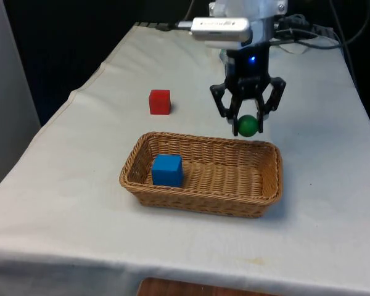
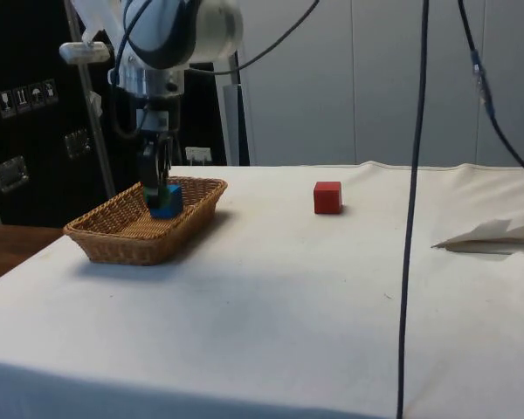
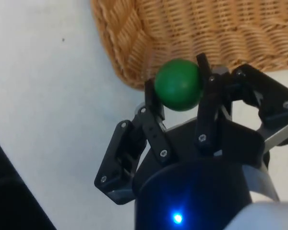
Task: Place all non-red objects into the basket.
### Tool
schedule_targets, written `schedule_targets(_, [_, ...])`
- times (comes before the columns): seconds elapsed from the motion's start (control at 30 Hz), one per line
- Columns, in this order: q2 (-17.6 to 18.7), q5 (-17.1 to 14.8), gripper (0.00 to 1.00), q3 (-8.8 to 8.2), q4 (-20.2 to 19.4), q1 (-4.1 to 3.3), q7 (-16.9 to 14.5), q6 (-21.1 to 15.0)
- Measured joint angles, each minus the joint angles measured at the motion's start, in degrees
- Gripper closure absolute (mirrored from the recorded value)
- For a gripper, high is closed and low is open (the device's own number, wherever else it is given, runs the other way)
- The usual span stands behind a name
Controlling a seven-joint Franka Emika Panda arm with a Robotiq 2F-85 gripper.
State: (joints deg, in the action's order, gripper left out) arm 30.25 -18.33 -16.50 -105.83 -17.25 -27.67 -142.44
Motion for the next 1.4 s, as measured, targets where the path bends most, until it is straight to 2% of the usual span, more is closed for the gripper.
schedule_targets(0.2, [3.2, -1.3, 1.0, -0.4, 3.2, 0.57, -0.6, 0.1])
schedule_targets(0.3, [4.3, -1.7, 1.0, -0.4, 4.3, 0.57, -0.6, 0.1])
schedule_targets(0.6, [10.8, -3.2, 1.0, -0.63, 10.7, 0.92, 0.2, 0.1])
schedule_targets(0.7, [11.9, -3.4, 1.0, -0.63, 11.7, 0.97, 0.5, 0.1])
schedule_targets(0.93, [12.0, -3.4, 1.0, -0.69, 11.9, 0.92, 0.6, 0.1])
schedule_targets(0.97, [12.0, -3.4, 0.95, -0.69, 11.9, 0.92, 0.6, 0.2])
schedule_targets(1.03, [12.0, -3.4, 0.77, -0.69, 11.9, 0.92, 0.6, 0.2])
schedule_targets(1.07, [12.0, -3.4, 0.57, -0.69, 11.9, 0.97, 0.6, 0.2])
schedule_targets(1.2, [12.0, -3.4, 0.19, -0.69, 11.9, 0.97, 0.6, 0.2])
schedule_targets(1.23, [12.0, -3.4, 0.19, -0.69, 11.9, 0.97, 0.6, 0.2])
schedule_targets(1.3, [12.0, -3.4, 0.0, -0.69, 11.9, 0.97, 0.6, 0.2])
schedule_targets(1.4, [12.0, -3.4, 0.0, -0.74, 11.9, 0.97, 0.6, 0.2])
